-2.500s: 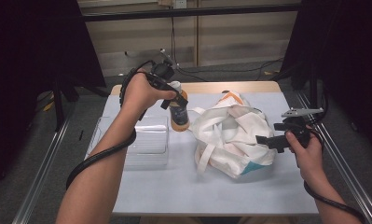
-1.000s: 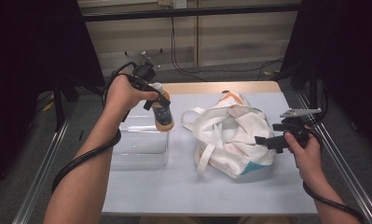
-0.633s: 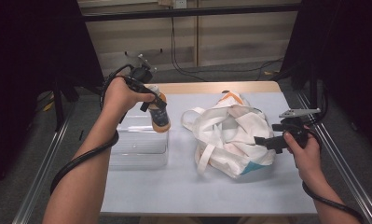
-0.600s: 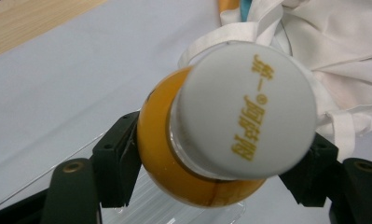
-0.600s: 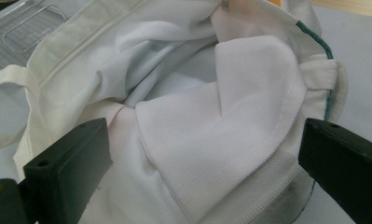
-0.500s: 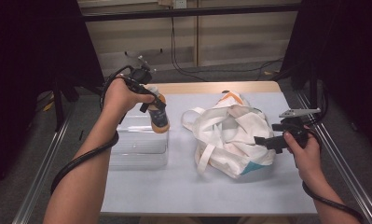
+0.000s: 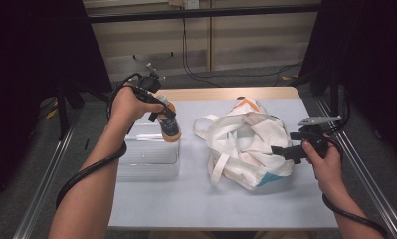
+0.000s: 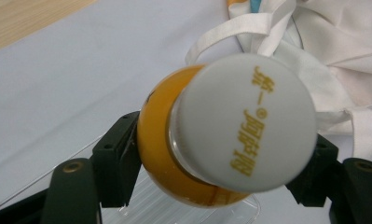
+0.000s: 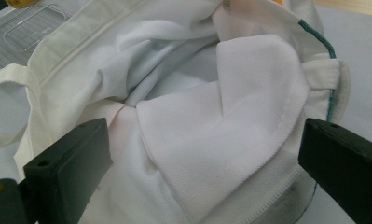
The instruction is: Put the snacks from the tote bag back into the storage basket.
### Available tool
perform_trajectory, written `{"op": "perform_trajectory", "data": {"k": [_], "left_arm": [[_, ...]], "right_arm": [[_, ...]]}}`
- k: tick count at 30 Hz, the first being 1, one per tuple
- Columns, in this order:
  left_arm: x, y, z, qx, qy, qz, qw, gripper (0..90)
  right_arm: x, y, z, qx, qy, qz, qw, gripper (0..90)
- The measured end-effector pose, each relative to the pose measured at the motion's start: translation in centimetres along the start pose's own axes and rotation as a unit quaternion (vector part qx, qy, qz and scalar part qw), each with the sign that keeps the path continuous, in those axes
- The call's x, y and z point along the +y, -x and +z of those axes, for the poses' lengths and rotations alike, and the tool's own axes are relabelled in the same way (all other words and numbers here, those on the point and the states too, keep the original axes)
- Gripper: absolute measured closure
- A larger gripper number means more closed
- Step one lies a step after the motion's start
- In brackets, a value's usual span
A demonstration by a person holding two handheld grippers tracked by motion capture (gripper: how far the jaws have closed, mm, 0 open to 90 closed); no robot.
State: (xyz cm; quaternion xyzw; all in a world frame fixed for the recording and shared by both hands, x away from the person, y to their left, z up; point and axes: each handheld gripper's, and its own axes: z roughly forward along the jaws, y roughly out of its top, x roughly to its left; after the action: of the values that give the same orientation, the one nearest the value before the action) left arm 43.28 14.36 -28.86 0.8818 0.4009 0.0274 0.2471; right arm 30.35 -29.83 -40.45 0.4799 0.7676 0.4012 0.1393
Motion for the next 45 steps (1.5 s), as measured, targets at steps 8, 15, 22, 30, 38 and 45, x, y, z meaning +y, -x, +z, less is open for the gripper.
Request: {"op": "perform_trajectory", "data": {"k": [8,15,22,30,38,45], "left_arm": [[-0.2,-0.3,-0.2,0.003,0.002,-0.003,1.0,30.2],[-0.5,-1.1,0.2,0.008,-0.007,0.003,0.9999,30.2],[-0.7,-1.6,1.2,0.01,-0.015,0.009,0.9998,30.2],[-0.6,-1.8,2.1,0.01,-0.014,0.014,0.9997,30.2],[-0.5,-1.9,2.9,0.008,-0.019,0.02,0.9996,30.1],[-0.3,-1.9,3.4,0.009,-0.024,0.031,0.9992,30.1]], "right_arm": [[0.0,0.0,0.1,0.003,-0.001,-0.001,1.0,2.0],[0.0,-0.1,0.1,0.004,0.0,-0.001,1.0,2.0],[0.0,-0.1,0.1,0.003,-0.002,-0.002,1.0,2.0],[-0.1,0.0,0.2,0.003,-0.003,-0.002,1.0,2.0],[-0.2,0.1,0.3,0.001,-0.007,-0.001,1.0,2.0],[-0.2,0.1,0.3,0.002,-0.007,-0.002,1.0,2.0]]}}
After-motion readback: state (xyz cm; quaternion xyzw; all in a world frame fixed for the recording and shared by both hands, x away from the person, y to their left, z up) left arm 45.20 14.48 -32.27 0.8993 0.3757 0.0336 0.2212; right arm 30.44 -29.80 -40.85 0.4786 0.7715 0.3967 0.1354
